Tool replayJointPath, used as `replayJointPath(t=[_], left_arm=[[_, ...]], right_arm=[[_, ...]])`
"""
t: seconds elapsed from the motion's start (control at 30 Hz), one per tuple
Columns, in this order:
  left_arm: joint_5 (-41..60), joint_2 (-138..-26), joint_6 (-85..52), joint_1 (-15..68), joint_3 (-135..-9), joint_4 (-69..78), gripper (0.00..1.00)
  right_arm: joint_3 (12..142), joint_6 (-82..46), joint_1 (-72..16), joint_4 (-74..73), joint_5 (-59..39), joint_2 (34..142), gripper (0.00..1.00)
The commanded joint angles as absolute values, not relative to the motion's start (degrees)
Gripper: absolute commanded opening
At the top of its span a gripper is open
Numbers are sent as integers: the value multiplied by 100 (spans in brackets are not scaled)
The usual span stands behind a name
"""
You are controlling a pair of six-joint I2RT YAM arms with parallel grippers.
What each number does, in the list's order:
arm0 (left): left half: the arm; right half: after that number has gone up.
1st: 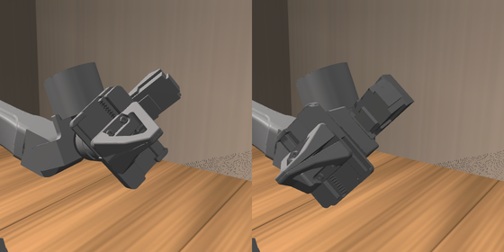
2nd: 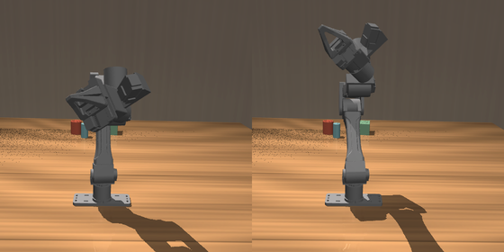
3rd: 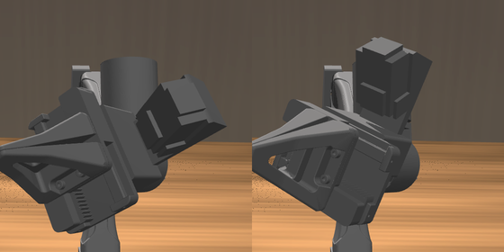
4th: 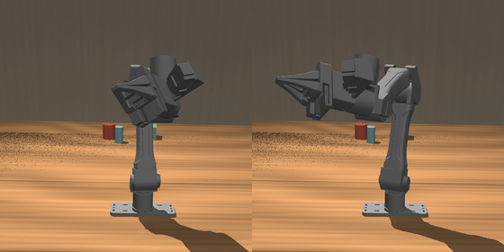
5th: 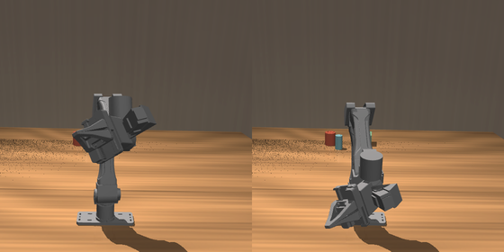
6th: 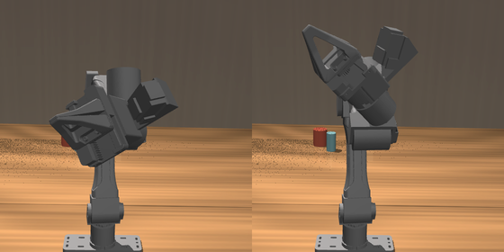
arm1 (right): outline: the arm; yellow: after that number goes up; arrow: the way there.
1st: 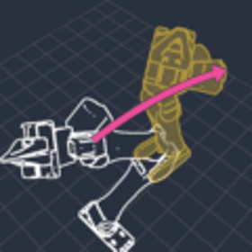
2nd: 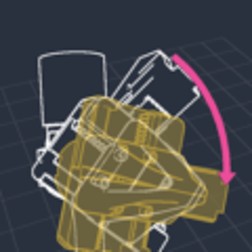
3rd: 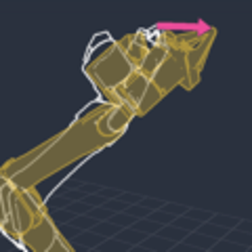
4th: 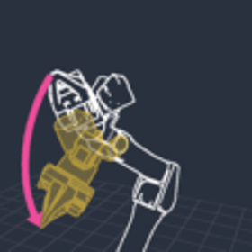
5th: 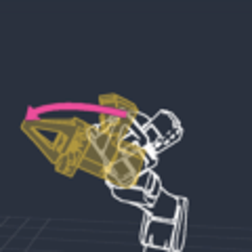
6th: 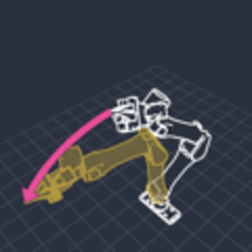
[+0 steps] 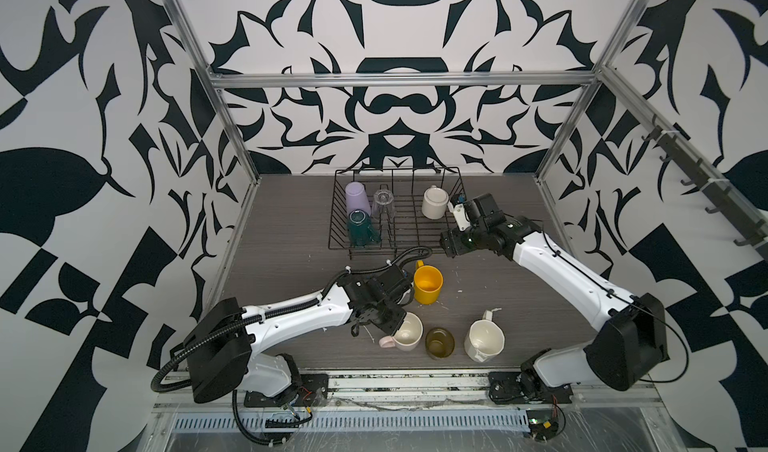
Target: Load the cups into the dish rack
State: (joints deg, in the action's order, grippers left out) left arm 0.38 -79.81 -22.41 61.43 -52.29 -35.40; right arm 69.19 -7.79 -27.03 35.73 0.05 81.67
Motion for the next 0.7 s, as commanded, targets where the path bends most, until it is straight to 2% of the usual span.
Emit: replayJointPath(t=[0.0,0.13,0.3,0.43,0.67], left_arm=[[-36,-8016,-2276,6158,-5374,-3709,25],[-69,-7991,-2279,6157,-5378,-3743,18],[-146,-7861,-2228,6158,-5369,-3853,0],[-441,-7544,-2114,6159,-5405,-4178,0],[-843,-6311,-1931,5876,-5432,-4541,0]], right_arm=[[6961,-747,-2685,3463,70,7967,89],[6944,-756,-2689,3454,64,7969,89],[6908,-781,-2676,3428,-31,7950,89],[6917,-815,-2665,3393,-138,7907,89],[6935,-957,-2609,3229,-560,7766,89]])
